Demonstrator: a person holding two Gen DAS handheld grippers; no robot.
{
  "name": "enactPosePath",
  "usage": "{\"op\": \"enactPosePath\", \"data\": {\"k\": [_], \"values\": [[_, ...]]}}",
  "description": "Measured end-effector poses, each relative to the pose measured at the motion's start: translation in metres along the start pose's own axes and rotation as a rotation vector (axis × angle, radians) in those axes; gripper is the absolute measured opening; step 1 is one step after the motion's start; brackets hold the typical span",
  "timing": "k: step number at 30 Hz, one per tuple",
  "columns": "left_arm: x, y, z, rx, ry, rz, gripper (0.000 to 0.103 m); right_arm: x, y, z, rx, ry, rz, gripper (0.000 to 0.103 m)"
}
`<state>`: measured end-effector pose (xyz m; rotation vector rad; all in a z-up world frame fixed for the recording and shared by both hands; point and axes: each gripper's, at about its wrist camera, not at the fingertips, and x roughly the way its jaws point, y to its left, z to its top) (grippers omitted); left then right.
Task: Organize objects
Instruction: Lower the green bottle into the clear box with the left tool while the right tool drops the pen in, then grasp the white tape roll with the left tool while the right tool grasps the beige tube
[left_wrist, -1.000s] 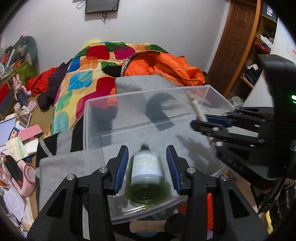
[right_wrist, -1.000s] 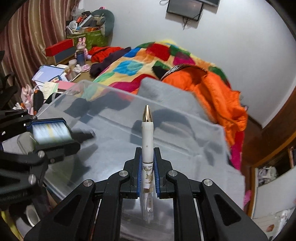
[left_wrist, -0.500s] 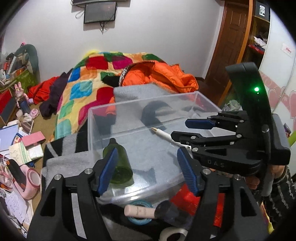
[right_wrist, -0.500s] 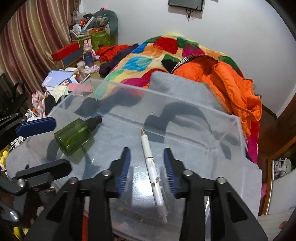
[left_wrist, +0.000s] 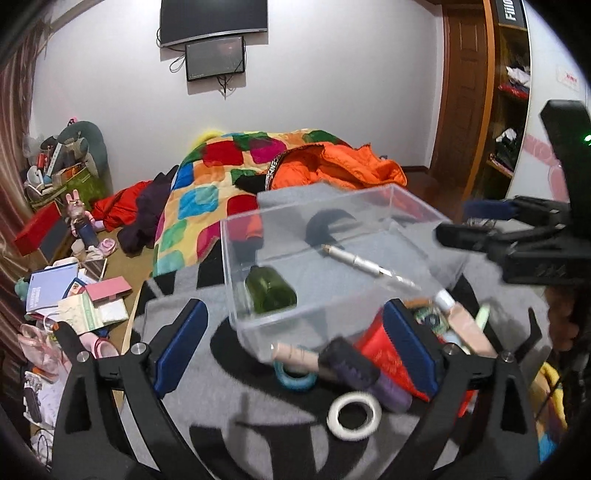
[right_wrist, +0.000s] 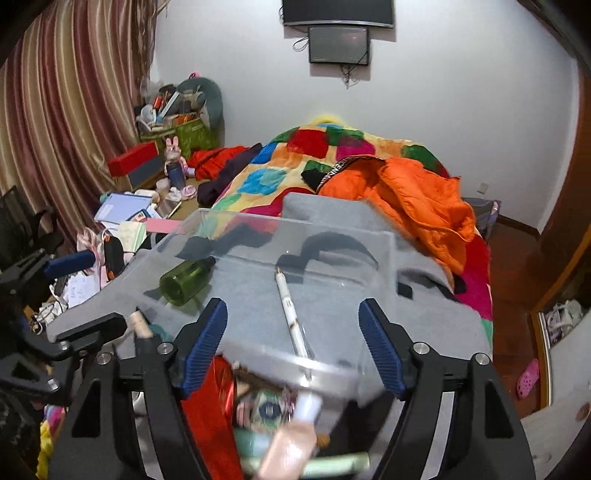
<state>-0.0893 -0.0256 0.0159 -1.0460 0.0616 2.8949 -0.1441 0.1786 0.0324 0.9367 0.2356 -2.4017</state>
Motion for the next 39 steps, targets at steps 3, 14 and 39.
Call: {"op": "enactPosePath", "data": {"k": [3,14,39], "values": [[-0.001,-0.001,-0.014,-0.021,0.024,-0.030,0.097,-0.015,-0.005,-0.016,0.040,-0.015,-0.016,0.073],[0.007,-0.013,-0.063,-0.048,0.078,-0.029,0.097,0.005,-0.013,-0.079,0.135,0.118,-0.058,0.073],[0.001,-0.026,-0.083,-0.075,0.053,-0.075,0.039,-0.018,-0.007,-0.120,0.104,0.129,-0.072,0.029]]}}
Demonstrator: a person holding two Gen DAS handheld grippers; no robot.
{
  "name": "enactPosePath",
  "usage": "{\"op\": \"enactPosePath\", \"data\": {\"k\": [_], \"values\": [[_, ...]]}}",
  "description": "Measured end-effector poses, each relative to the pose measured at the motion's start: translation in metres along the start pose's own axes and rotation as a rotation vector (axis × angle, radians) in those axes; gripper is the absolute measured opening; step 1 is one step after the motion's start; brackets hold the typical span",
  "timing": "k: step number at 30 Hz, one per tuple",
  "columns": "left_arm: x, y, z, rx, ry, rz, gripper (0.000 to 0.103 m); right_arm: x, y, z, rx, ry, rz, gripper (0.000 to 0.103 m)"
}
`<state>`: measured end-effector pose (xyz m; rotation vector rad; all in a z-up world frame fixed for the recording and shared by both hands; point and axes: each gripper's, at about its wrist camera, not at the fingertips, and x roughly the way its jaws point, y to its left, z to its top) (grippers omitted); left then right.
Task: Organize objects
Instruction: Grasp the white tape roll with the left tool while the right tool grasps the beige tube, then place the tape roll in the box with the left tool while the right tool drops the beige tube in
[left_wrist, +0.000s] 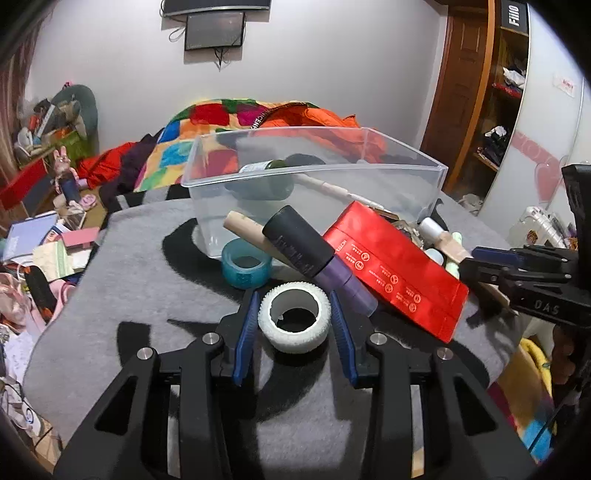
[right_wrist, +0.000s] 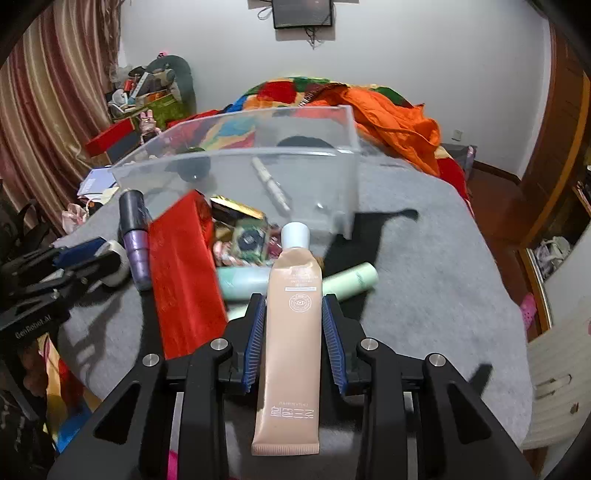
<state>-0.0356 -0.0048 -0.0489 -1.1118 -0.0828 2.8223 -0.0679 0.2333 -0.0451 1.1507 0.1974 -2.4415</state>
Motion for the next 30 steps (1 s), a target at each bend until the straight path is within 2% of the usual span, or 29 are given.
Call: {"op": "enactPosePath", "data": {"k": [6,13,20,30], "values": [[-0.013,0.008,-0.002,-0.019,-0.010,0.026,0.039,-0.011,-0.010,-0.011,0.021,0.000,-0.023,0.029],[-0.030,0.017,0.013,-0.049,-0.066,0.032,0.039,-0.028,-0.014,-0.002,0.042,-0.054,-0.013,0.028],[-0.039,0.017,0.036,-0.039,-0.127,0.025,0.039,-0.051,-0.007,0.018,0.019,-0.142,0.005,0.028],[-0.028,0.027,0.078,-0.037,-0.148,0.029,0.039,-0.055,0.005,0.067,-0.033,-0.242,0.015,0.028]]}}
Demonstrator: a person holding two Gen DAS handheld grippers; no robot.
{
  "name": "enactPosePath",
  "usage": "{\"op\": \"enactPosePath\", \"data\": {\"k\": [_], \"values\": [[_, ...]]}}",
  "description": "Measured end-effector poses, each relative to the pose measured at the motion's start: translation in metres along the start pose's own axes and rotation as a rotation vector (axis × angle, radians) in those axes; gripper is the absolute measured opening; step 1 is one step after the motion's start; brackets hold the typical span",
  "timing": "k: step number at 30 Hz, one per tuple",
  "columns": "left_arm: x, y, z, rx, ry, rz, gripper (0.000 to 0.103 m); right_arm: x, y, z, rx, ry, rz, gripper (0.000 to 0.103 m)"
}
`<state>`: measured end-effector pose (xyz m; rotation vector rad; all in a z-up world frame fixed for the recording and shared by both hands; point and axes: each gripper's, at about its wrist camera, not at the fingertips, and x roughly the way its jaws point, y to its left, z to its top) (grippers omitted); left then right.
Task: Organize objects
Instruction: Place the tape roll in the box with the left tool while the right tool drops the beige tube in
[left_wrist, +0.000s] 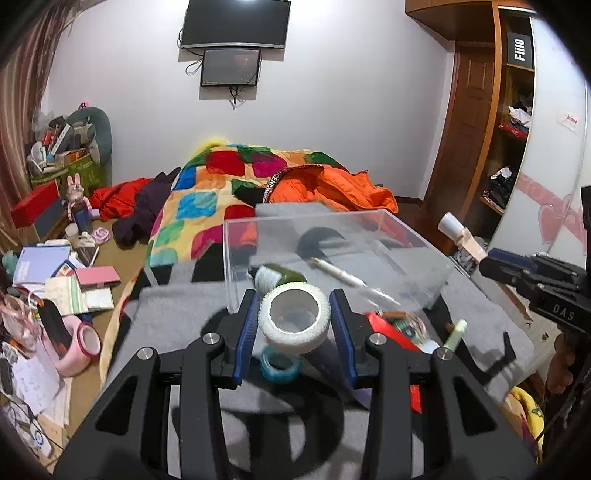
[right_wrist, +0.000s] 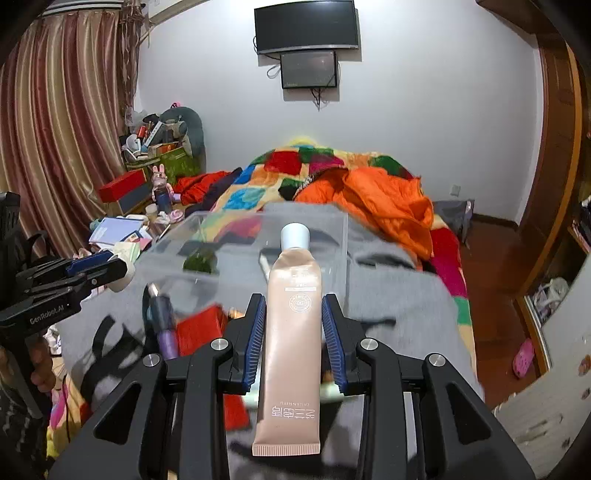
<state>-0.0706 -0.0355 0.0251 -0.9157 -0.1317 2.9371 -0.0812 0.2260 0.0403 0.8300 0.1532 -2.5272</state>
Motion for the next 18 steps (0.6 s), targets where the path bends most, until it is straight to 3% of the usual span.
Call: {"op": "enactPosePath", "data": {"k": [12,18], "values": [[0.051,0.020,0.028,0.021,0.076,0.046,0.039,0.054,-0.001,0.060,-0.039,-0.011,0.025,0.028],[0.081,0.018,0.032,0.028,0.143,-0.007,0.039,0.097,0.005,0.066,-0.060,0.057,0.024,0.028]]}}
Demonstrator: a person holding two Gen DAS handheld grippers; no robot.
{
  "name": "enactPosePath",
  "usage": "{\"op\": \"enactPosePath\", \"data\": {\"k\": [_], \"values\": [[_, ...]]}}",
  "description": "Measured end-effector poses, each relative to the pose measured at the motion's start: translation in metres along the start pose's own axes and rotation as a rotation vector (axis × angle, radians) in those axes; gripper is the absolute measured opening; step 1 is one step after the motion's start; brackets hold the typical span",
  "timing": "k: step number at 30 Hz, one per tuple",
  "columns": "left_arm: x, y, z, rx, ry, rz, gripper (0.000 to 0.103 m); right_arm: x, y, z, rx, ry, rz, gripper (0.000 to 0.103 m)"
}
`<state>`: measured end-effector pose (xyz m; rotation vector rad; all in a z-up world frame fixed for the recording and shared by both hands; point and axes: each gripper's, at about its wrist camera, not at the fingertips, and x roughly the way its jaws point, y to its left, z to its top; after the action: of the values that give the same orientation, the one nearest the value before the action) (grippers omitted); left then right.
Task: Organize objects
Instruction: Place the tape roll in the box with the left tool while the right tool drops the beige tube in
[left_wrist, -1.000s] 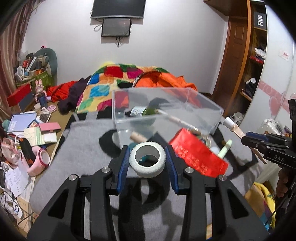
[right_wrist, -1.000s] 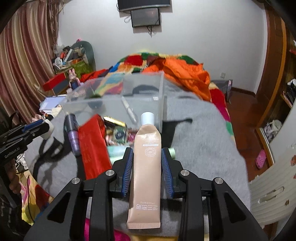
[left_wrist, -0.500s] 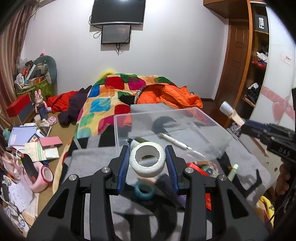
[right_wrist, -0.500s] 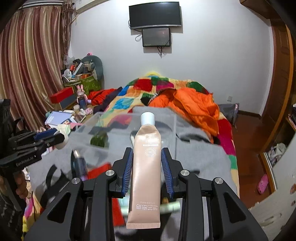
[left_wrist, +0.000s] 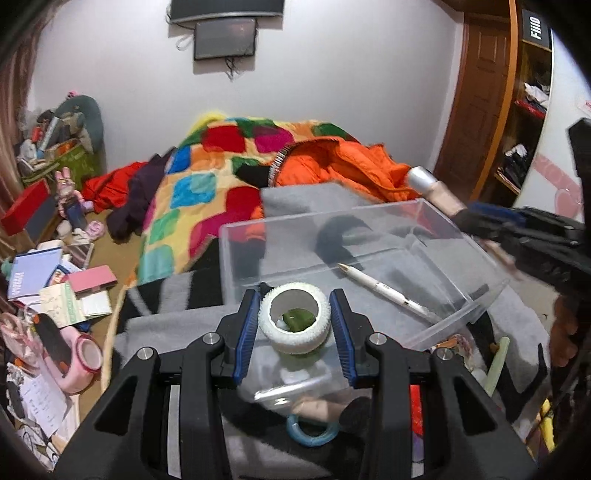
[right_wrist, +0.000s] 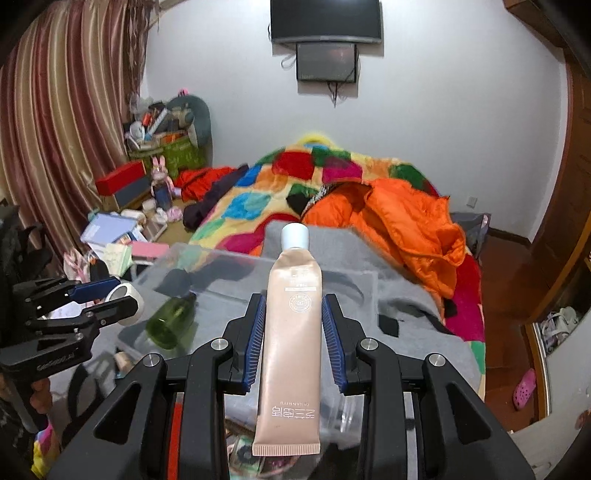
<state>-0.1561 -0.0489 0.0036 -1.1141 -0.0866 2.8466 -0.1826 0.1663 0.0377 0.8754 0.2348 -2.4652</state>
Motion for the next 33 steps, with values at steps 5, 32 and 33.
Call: {"op": "enactPosePath", "data": {"k": [5,32,33], "values": [[0.021,-0.009,0.004,-0.007,0.069,-0.074,0.039,0.034,0.001,-0.011,0.008,0.083,0.010,0.028],[0.015,-0.036,0.006,0.066,0.088,-0.053,0.067,0.023,0.001,-0.028,-0.036,0.159,0.031,0.047],[0.008,-0.037,0.004,0.070,0.074,-0.045,0.068,0.020,0.001,-0.028,-0.034,0.153,0.030,0.048]]}}
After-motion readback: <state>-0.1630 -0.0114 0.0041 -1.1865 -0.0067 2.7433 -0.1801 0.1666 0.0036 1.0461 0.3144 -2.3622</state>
